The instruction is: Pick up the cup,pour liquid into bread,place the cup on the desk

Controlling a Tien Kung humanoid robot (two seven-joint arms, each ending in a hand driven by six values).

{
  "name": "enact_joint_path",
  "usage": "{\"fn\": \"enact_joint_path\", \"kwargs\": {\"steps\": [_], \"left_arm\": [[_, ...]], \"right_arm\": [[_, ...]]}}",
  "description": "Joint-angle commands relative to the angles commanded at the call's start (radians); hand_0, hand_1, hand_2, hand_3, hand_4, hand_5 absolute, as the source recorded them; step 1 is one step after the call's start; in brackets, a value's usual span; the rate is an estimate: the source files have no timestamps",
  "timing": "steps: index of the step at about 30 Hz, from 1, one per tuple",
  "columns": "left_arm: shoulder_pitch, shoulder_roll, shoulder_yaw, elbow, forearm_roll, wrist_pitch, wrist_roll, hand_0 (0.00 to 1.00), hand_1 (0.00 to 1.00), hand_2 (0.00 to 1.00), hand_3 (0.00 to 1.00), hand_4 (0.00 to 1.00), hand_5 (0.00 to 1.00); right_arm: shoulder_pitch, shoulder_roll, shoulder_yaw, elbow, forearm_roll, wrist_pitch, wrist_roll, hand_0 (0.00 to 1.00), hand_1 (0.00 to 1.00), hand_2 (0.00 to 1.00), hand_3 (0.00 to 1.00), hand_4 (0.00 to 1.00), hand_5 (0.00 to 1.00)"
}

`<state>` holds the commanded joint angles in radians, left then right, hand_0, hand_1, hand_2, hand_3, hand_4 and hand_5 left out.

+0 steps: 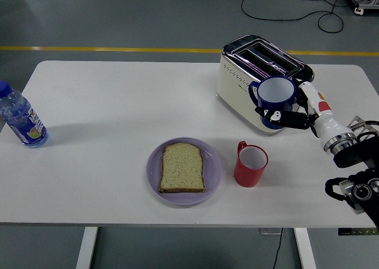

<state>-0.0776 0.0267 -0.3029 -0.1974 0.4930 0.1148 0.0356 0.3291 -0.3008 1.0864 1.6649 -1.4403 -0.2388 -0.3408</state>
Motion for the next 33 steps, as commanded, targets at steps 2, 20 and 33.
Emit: {"fn": "enact_joint_path", "kwargs": {"steps": [2,20,33], "left_arm": [[0.0,0.0,0.001,0.0,0.0,0.0,0.0,0.649,0.611,0.607,0.527,0.303,0.733],[0.002,0.001,-0.003,0.0,-0.009,-0.005,-0.003,0.651,0.611,0.607,0.529,0.304,0.732],[0.006,0.003,-0.005,-0.001,-0.013,-0.005,-0.001,0.651,0.612,0.604,0.529,0.304,0.728]], "right_arm": [[0.02,0.0,-0.025,0.002,-0.042,0.019,-0.029,0.277,0.32,0.505,0.493,0.697,0.002],[0.258,-0.017,-0.293,-0.043,-0.244,0.122,-0.148,0.284,0.314,0.49,0.492,0.661,0.002],[0.436,-0.034,-0.514,-0.055,-0.484,0.22,-0.235,0.281,0.314,0.484,0.49,0.654,0.003]]}}
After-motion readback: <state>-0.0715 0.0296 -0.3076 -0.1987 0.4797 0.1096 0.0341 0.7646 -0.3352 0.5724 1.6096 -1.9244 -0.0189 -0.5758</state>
